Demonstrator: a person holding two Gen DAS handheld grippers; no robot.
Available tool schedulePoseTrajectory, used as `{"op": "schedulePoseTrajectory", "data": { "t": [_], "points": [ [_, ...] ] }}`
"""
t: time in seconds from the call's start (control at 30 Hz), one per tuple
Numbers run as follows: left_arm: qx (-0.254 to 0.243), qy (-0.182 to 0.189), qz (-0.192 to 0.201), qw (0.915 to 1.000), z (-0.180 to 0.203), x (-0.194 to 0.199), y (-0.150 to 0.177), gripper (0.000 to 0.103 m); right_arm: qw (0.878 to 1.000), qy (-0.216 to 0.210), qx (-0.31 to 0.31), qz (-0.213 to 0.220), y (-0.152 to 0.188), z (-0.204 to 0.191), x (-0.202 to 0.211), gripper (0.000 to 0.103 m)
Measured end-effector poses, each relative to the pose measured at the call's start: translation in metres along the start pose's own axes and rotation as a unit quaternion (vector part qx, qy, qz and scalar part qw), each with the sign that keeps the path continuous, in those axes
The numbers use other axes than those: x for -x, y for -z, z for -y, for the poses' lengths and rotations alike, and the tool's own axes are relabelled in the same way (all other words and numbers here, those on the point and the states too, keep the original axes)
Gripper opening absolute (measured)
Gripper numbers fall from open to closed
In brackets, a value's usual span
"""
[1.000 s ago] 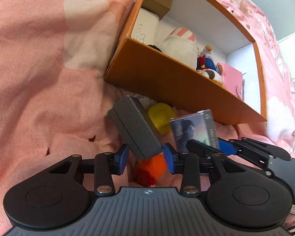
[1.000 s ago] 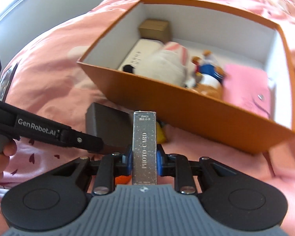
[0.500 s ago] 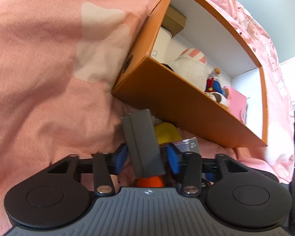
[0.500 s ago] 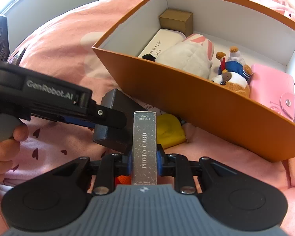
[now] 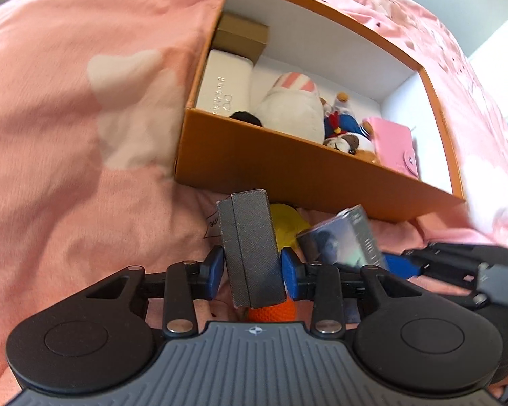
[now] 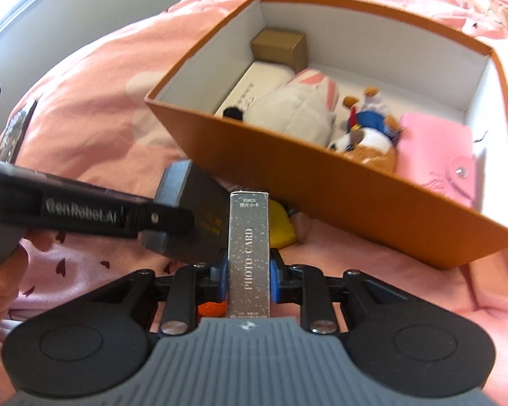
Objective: Organize objects
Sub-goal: 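Lift the photo card and grey box and carry them over the box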
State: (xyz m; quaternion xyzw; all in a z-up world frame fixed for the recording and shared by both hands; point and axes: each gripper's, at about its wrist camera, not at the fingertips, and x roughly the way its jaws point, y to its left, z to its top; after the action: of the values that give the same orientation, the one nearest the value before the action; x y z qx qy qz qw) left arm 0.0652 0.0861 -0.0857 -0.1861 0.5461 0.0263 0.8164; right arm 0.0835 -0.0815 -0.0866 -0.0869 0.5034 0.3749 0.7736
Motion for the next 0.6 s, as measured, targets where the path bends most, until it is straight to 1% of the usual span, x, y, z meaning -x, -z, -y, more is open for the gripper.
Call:
{"op": "schedulePoseTrajectory", "data": {
  "t": [0.1,0.33,0.47,0.6],
  "points": [
    [-0.020,0.002,0.010,0.9998,0.007,0.006,0.004,0.041,1.000,0.006,-0.004,0.012,-0.001,0.002,0.011,0.024],
    [-0.080,0.039,0.050,0.9948,0.032,0.039,0.005,0.040,0.999,0.001,-0.013,0.047,-0.003,0.007,0.050,0.024],
    [-0.100,0.055,0.075,0.9906,0.048,0.059,0.002,0.040,0.996,0.004,-0.019,0.082,-0.006,0.010,0.080,0.024],
    [-0.109,0.080,0.100,0.9857,0.060,0.077,-0.007,0.040,0.993,0.002,-0.029,0.118,-0.014,0.016,0.108,0.024]
  ]
}}
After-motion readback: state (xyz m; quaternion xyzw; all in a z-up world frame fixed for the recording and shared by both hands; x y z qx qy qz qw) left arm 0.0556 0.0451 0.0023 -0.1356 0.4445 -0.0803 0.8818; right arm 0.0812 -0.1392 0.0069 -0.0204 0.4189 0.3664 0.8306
